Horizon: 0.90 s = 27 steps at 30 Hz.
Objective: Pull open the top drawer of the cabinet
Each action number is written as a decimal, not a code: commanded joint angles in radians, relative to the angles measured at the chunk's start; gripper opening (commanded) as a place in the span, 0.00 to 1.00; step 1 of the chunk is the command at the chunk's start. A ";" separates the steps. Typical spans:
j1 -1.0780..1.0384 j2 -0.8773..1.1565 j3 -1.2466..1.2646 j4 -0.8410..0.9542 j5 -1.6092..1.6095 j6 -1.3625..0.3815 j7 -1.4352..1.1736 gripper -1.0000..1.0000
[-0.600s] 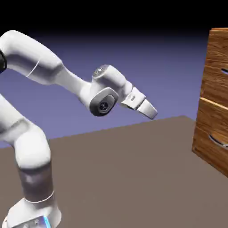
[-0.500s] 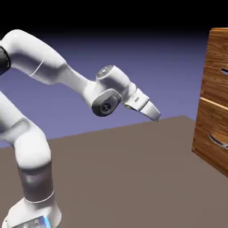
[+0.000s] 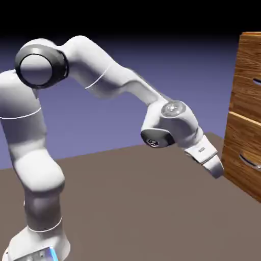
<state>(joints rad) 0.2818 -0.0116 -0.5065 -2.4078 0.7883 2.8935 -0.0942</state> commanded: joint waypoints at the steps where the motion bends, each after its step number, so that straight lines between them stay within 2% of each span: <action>1: 0.016 0.029 -0.026 0.021 0.041 -0.007 -0.044 0.50; 27: 0.384 0.785 -0.712 0.565 1.108 -0.202 -1.174 0.50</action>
<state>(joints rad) 0.6662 0.7735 -1.2186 -1.8424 1.8965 2.6918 -1.2685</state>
